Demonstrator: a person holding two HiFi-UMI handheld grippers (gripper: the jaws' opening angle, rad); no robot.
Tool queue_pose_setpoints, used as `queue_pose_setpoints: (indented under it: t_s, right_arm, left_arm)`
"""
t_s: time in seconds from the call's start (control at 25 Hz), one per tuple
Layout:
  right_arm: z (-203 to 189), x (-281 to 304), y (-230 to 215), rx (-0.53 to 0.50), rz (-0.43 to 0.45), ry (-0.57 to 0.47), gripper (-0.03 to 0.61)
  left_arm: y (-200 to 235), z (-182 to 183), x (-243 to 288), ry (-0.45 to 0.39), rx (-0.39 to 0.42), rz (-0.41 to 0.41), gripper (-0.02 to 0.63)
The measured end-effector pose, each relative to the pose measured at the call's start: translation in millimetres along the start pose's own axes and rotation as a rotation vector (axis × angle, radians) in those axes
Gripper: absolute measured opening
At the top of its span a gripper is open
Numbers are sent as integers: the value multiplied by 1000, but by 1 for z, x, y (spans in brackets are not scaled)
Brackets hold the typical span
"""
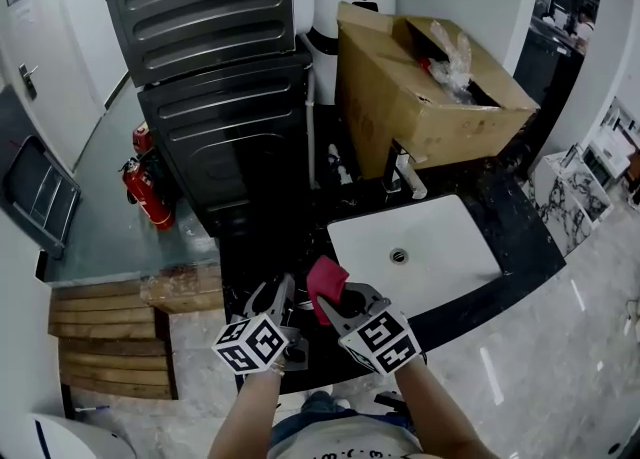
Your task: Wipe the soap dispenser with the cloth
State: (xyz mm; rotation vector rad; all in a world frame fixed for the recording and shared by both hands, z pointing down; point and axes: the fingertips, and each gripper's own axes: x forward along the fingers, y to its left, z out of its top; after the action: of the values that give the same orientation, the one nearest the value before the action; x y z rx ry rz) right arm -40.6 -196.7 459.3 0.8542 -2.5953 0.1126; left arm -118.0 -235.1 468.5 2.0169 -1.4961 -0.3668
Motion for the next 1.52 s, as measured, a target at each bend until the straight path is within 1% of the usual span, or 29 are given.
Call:
queue_pose_setpoints:
  t_s: [0.12, 0.24, 0.36, 0.48, 0.56, 0.68, 0.8, 0.92, 1.04, 1.16, 1.2, 1.32, 1.44, 1.52]
  right_arm:
    - [0, 10, 6, -48, 22, 30, 48]
    - [-6, 12, 3, -30, 34, 50, 48]
    - [-28, 9, -9, 4, 4, 108, 47]
    - [-51, 5, -20, 29, -37, 168, 48]
    - [-58, 4, -22, 34, -51, 186, 48]
    - [-54, 2, -25, 29, -58, 172, 48]
    - [-30, 0, -31, 72, -72, 86, 48]
    - [2, 9, -33, 107, -42, 15, 48]
    - [19, 27, -30, 82, -13, 16, 48]
    - [17, 40, -26, 25, 4, 61, 48]
    - [16, 40, -27, 23, 8, 66, 48]
    - [5, 37, -37, 77, -6, 89, 48]
    - [-27, 33, -54, 116, -76, 156, 48]
    - [-39, 31, -59, 155, -95, 162, 48]
  left_arm:
    - [3, 0, -1, -2, -9, 4, 104]
    - [6, 1, -2, -4, -29, 5, 104]
    - [7, 0, -2, -1, -29, 3, 104]
    - [4, 2, -1, -2, -6, -5, 104]
    - [1, 1, 0, -2, 10, -9, 104]
    - [1, 1, 0, 4, 13, -7, 104]
    - [1, 0, 0, 7, 14, -7, 104]
    - [1, 0, 0, 6, 17, -8, 104]
    - [2, 0, 0, 8, 16, -8, 104]
    - [3, -1, 0, 11, 13, -3, 104]
    - [3, -1, 0, 12, 11, -2, 104]
    - [3, 0, 0, 15, 13, -2, 104]
    - [3, 0, 0, 18, 14, -4, 106]
    - [3, 0, -1, 21, 27, -7, 106]
